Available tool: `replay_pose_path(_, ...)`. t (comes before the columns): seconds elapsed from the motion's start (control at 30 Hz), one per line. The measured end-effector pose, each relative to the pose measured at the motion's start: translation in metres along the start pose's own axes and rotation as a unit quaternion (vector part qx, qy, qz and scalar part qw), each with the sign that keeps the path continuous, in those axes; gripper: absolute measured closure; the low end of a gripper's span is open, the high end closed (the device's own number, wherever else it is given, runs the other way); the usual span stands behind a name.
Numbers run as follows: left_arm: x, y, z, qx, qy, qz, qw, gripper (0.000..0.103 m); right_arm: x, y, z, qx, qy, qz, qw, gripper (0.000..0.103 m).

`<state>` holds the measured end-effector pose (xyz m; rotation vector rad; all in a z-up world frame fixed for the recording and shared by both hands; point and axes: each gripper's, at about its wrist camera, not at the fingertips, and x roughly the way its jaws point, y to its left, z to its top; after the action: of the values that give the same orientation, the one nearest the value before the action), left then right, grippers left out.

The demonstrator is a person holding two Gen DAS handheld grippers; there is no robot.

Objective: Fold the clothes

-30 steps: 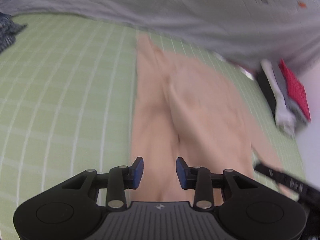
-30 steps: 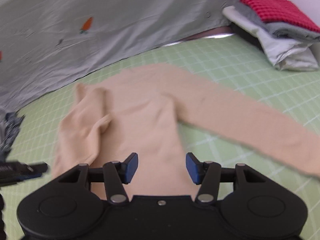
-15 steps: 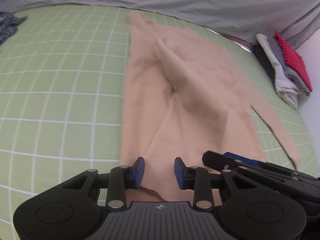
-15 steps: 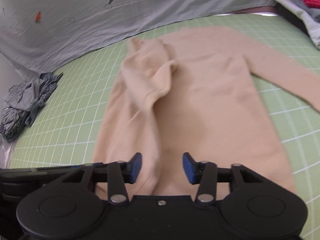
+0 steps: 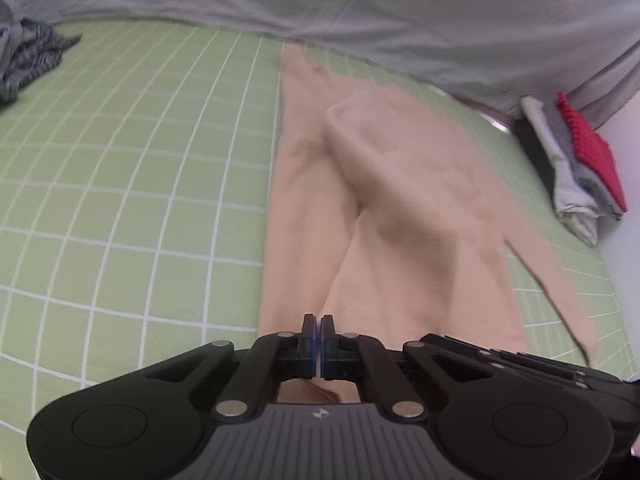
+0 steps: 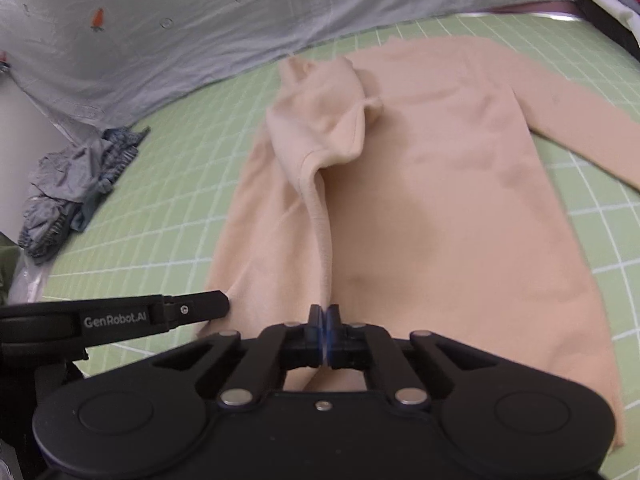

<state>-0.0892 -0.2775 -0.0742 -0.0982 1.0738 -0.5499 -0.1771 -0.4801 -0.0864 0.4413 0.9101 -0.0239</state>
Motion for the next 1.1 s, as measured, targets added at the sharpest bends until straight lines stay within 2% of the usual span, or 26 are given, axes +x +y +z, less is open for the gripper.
replay_pose_path(0.1,-0.028,-0.004,-0.001,-0.002,-0.02,-0.008,0.9998,0.103,-0.017,0.001,0.004,0.002,-0.012,0.022,1.0,0.101)
replay_pose_path(0.23,-0.063,-0.002,-0.017,-0.022,-0.039,0.003,0.999,0.103,-0.034,0.002,0.001,0.001,-0.011,0.052,0.999,0.101)
replay_pose_path(0.33,-0.05,0.001,-0.042,-0.042,-0.016,0.038,0.9983,0.102,-0.033,-0.001,-0.01,-0.002,0.013,0.062,0.998,0.101)
replay_pose_path(0.47,-0.032,-0.001,-0.065,-0.067,0.008,0.077,0.9948,0.101,-0.017,-0.003,-0.02,-0.027,0.06,0.045,0.997,0.097)
replay_pose_path(0.53,-0.035,-0.007,-0.066,-0.067,-0.001,0.082,0.9944,0.095,-0.018,-0.007,-0.023,-0.039,0.064,0.04,0.996,0.078)
replay_pose_path(0.6,-0.038,-0.014,-0.064,-0.068,-0.013,0.088,0.9937,0.067,-0.027,-0.014,-0.021,-0.036,0.05,0.04,0.997,0.068)
replay_pose_path(0.63,-0.039,-0.017,-0.061,-0.065,-0.019,0.092,0.9934,0.062,-0.031,-0.019,-0.019,-0.033,0.044,0.036,0.998,0.066)
replay_pose_path(0.67,-0.039,-0.021,-0.057,-0.06,-0.024,0.098,0.9931,0.049,-0.033,-0.024,-0.016,-0.031,0.037,0.031,0.998,0.064)
replay_pose_path(0.7,-0.039,-0.026,-0.053,-0.054,-0.026,0.107,0.9925,0.032,-0.036,-0.028,-0.013,-0.028,0.031,0.024,0.999,0.056)
replay_pose_path(0.73,-0.038,-0.029,-0.048,-0.045,-0.029,0.117,0.9917,0.024,-0.038,-0.033,-0.01,-0.026,0.025,0.016,0.999,0.044)
replay_pose_path(0.77,-0.038,-0.033,-0.044,-0.035,-0.031,0.122,0.9914,0.017,-0.039,-0.038,-0.006,-0.022,0.021,0.006,1.0,0.036)
replay_pose_path(0.8,-0.037,-0.036,-0.039,-0.026,-0.034,0.128,0.9909,0.017,-0.04,-0.043,-0.003,-0.019,0.017,-0.003,1.0,0.021)
replay_pose_path(0.93,-0.027,-0.041,-0.021,-0.002,-0.03,0.138,0.99,0.011,-0.041,-0.059,0.009,-0.018,-0.007,-0.029,0.999,0.0)
replay_pose_path(1.1,-0.01,-0.037,0.003,0.016,-0.026,0.146,0.9888,0.01,-0.032,-0.087,0.021,-0.013,-0.021,-0.065,0.998,0.0)
